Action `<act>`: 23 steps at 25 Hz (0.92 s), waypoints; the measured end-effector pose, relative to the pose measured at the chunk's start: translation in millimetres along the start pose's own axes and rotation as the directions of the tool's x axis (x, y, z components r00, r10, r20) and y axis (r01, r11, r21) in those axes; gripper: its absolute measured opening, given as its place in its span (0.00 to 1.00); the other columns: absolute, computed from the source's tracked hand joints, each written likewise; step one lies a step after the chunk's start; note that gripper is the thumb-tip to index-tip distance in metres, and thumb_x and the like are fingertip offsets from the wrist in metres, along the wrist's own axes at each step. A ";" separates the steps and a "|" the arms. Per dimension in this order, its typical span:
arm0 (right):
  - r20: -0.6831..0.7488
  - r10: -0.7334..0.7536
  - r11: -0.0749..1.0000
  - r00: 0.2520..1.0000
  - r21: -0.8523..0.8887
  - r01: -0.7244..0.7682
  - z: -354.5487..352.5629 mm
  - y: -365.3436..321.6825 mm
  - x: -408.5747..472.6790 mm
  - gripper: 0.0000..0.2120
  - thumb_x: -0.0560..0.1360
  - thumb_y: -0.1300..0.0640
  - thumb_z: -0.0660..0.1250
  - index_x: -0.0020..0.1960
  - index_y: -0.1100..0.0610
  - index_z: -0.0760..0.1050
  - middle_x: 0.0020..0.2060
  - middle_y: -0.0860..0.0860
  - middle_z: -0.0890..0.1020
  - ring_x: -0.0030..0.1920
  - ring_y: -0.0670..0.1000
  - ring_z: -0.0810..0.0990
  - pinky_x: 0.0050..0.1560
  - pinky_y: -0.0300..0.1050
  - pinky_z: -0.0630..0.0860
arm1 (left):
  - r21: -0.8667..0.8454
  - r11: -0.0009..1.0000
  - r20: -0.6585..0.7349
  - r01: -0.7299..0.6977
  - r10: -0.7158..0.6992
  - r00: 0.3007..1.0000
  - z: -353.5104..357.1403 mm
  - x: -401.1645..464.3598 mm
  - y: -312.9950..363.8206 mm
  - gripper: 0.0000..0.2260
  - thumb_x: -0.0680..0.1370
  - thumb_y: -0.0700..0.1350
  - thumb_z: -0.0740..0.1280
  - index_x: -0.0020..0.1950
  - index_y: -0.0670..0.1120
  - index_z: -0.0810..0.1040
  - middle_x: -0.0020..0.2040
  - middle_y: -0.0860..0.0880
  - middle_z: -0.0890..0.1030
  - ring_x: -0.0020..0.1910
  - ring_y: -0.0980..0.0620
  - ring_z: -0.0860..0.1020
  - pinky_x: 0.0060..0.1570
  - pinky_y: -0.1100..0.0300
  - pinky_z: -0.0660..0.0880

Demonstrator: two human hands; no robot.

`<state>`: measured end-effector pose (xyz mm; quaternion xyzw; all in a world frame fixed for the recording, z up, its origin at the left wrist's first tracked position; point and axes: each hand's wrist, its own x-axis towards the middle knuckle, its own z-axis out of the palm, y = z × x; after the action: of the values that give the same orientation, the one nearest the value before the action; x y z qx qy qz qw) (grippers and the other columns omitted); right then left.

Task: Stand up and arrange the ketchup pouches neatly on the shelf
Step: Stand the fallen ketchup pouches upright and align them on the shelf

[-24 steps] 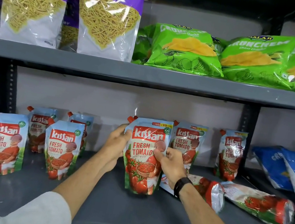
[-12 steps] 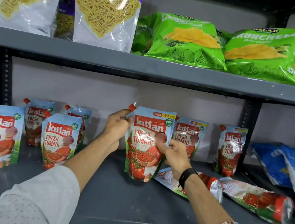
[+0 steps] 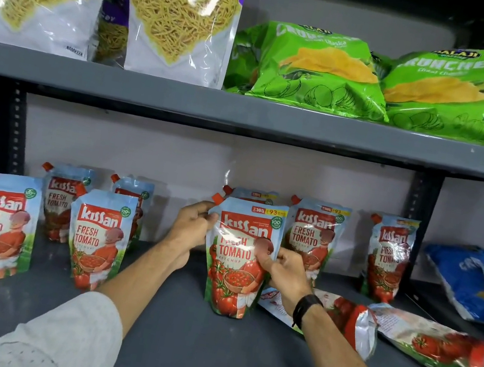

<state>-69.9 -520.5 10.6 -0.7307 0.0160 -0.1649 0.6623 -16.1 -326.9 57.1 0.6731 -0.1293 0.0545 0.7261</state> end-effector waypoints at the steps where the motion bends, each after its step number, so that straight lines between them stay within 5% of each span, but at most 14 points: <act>1: 0.002 0.004 1.000 1.000 0.012 -0.004 -0.6 1.4 0.3 0.04 0.79 0.58 0.70 0.52 0.53 0.82 0.51 0.51 0.87 0.51 0.49 0.86 0.52 0.50 0.84 | 0.014 1.000 0.020 -0.003 0.003 1.000 -0.3 0.0 -1.8 0.11 0.83 0.40 0.63 0.51 0.55 0.81 0.50 0.52 0.87 0.46 0.55 0.85 0.39 0.57 0.80; 9: 0.078 0.094 0.995 0.992 -0.025 -0.092 -10.6 2.4 -6.0 0.19 0.77 0.67 0.69 0.67 0.60 0.75 0.60 0.55 0.84 0.62 0.56 0.82 0.65 0.59 0.78 | 0.063 0.997 0.080 -0.039 0.034 0.996 -7.8 -6.9 -2.4 0.09 0.83 0.39 0.64 0.57 0.50 0.81 0.52 0.52 0.86 0.50 0.56 0.84 0.46 0.58 0.80; 12: 0.002 0.082 0.935 0.997 -0.347 -0.076 -22.4 -0.2 -14.5 0.25 0.72 0.74 0.67 0.68 0.62 0.74 0.57 0.56 0.83 0.59 0.56 0.81 0.62 0.55 0.80 | 0.025 0.999 -0.116 -0.033 0.035 0.993 -19.8 -11.9 -9.8 0.09 0.79 0.37 0.69 0.58 0.45 0.80 0.50 0.50 0.83 0.47 0.54 0.81 0.39 0.60 0.77; 14: -0.058 0.050 0.781 0.997 -0.620 -0.076 -32.6 -0.7 -22.8 0.26 0.72 0.70 0.69 0.69 0.60 0.72 0.60 0.56 0.81 0.61 0.56 0.79 0.62 0.51 0.79 | 0.060 0.998 -0.275 0.012 0.005 0.961 -28.8 -20.9 -18.6 0.07 0.76 0.36 0.70 0.53 0.42 0.78 0.44 0.46 0.81 0.39 0.51 0.78 0.35 0.58 0.74; 16: -0.035 0.021 0.566 0.999 -0.823 -0.041 -40.6 0.4 -35.7 0.20 0.73 0.61 0.71 0.65 0.58 0.77 0.60 0.55 0.81 0.60 0.56 0.79 0.61 0.50 0.79 | 0.155 0.988 -0.281 0.023 0.022 0.960 -32.5 -39.3 -28.9 0.01 0.74 0.37 0.69 0.42 0.40 0.78 0.33 0.44 0.77 0.31 0.49 0.73 0.32 0.56 0.70; 19: 0.010 -0.016 0.257 1.000 -0.966 0.014 -41.7 8.7 -55.4 0.18 0.72 0.50 0.71 0.59 0.56 0.80 0.59 0.56 0.82 0.59 0.58 0.79 0.60 0.50 0.79 | 0.418 0.904 0.076 -0.089 0.063 0.995 -25.1 -74.8 -46.8 0.14 0.74 0.44 0.69 0.30 0.40 0.77 0.23 0.48 0.76 0.25 0.52 0.73 0.32 0.57 0.72; 21: 0.041 -0.047 0.084 0.998 -0.995 0.045 -37.5 18.0 -58.6 0.21 0.74 0.47 0.69 0.63 0.56 0.78 0.63 0.56 0.80 0.64 0.59 0.77 0.65 0.54 0.75 | 0.529 0.829 0.318 -0.182 0.004 0.948 -11.4 -91.8 -53.6 0.14 0.74 0.44 0.70 0.31 0.38 0.79 0.24 0.48 0.80 0.24 0.56 0.75 0.29 0.62 0.73; 23: 0.077 -0.100 -0.093 0.992 -0.993 0.067 -33.4 25.8 -57.8 0.20 0.78 0.49 0.65 0.67 0.58 0.76 0.65 0.58 0.79 0.67 0.61 0.75 0.66 0.57 0.73 | 0.542 0.812 0.409 -0.216 -0.031 0.912 6.3 -101.5 -57.5 0.15 0.76 0.44 0.71 0.31 0.40 0.80 0.26 0.49 0.82 0.25 0.58 0.78 0.28 0.66 0.74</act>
<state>-128.3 -541.9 -24.9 -0.9790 0.0942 -0.1485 -0.1027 -99.8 -328.6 -24.5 0.8501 -0.2852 -0.0113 0.4426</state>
